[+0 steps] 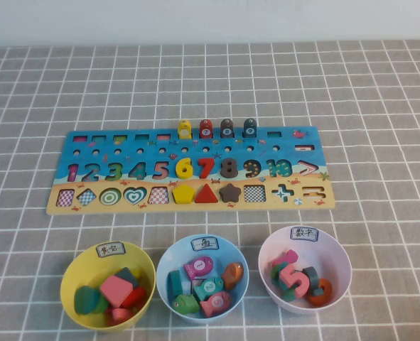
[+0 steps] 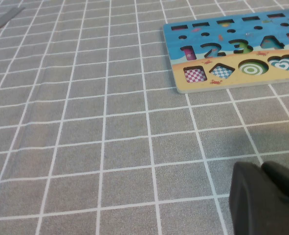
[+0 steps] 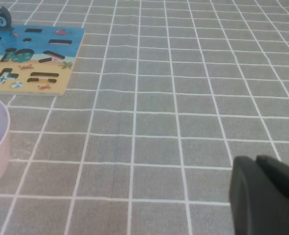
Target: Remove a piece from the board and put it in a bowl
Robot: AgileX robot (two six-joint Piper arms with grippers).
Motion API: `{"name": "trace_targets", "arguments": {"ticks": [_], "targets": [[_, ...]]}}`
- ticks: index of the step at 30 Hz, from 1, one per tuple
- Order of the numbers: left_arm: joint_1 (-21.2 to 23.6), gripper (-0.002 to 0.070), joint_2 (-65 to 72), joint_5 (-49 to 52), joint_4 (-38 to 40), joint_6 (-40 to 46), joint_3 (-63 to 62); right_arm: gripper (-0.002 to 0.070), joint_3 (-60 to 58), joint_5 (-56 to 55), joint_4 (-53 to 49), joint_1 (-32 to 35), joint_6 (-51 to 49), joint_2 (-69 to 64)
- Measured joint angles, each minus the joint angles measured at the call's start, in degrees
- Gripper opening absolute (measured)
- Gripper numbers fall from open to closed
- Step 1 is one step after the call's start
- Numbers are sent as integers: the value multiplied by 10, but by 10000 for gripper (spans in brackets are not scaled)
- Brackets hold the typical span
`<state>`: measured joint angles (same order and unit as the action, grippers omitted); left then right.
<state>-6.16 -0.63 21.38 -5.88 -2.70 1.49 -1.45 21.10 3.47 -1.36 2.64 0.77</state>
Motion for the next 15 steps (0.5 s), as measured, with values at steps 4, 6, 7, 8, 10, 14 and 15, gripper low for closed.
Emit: {"name": "trace_targets", "arguments": {"ticks": [4, 6, 7, 8, 10, 14, 15], "targets": [[0, 0, 0, 0, 0, 0, 0, -18, 0, 0, 0, 0, 0, 0], [0, 0, 0, 0, 0, 0, 0, -18, 0, 0, 0, 0, 0, 0], [0, 0, 0, 0, 0, 0, 0, -18, 0, 0, 0, 0, 0, 0], [0, 0, 0, 0, 0, 0, 0, -18, 0, 0, 0, 0, 0, 0], [0, 0, 0, 0, 0, 0, 0, -18, 0, 0, 0, 0, 0, 0], [0, 0, 0, 0, -7, 0, 0, -18, 0, 0, 0, 0, 0, 0], [0, 0, 0, 0, -12, 0, 0, -18, 0, 0, 0, 0, 0, 0]]}}
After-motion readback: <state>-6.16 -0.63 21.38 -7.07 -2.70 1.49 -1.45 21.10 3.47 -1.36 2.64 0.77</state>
